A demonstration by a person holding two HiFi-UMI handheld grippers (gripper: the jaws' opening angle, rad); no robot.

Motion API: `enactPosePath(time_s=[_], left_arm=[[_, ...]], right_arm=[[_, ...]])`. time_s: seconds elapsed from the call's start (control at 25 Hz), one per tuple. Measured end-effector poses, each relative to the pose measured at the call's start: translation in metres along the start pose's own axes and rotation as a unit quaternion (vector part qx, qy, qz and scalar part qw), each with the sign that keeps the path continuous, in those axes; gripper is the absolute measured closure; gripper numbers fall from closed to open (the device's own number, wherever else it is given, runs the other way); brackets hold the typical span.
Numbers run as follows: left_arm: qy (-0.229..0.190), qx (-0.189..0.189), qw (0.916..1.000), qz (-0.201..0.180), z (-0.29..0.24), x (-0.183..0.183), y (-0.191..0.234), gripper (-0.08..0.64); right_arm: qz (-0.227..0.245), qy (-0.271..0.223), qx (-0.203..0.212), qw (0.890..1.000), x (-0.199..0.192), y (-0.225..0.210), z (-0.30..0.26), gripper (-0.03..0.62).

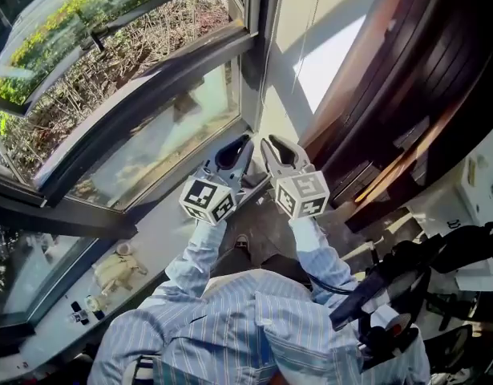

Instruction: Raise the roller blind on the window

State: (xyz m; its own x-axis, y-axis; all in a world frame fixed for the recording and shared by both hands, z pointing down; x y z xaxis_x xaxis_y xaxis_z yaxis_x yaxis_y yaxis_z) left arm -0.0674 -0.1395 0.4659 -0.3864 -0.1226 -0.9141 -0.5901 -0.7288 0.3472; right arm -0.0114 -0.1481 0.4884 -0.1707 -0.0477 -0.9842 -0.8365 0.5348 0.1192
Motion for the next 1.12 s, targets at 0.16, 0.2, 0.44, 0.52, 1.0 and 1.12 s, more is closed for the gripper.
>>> enactPosePath(time_s=[0.16,0.2,0.44,0.52,1.0,1.12], left_arm=[[-0.007,0.024,0.9997,0.001,0.009,-0.007,-0.02,0.529],[-0.009,0.03,0.9995,0.004,0.012,-0.01,-0.027,0.529],[-0.009,0.067,0.9976,0.017,0.033,-0.033,-0.069,0.531],[-0.008,0.076,0.997,0.018,0.039,-0.039,-0.082,0.532],[-0.009,0.101,0.9946,0.02,0.065,-0.054,-0.117,0.555],[-0.008,0.095,0.9953,0.017,0.065,-0.054,-0.122,0.555]], right_arm=[[-0.002,0.005,0.024,1.0,-0.003,0.008,0.021,0.526],[-0.001,0.005,0.03,1.0,-0.004,0.009,0.029,0.526],[0.005,0.014,0.061,0.998,-0.011,0.021,0.077,0.534],[0.003,0.015,0.068,0.998,-0.013,0.024,0.09,0.542],[-0.01,0.016,0.095,0.995,-0.028,0.039,0.131,0.561],[-0.009,0.014,0.096,0.995,-0.027,0.041,0.133,0.563]])
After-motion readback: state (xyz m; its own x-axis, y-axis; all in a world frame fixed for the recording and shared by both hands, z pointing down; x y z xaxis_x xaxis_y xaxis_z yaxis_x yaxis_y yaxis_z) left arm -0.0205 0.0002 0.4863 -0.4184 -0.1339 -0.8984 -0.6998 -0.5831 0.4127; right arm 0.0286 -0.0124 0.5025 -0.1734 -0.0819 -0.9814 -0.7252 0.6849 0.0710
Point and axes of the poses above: the fingertips, and each gripper's own axes: z backward along the fingers, y to its left, x out of its top, the point moved 1 cm from there along z, backward along the fingers, and after that the axes turned 10 degrees about z, right-handed, at the moved point
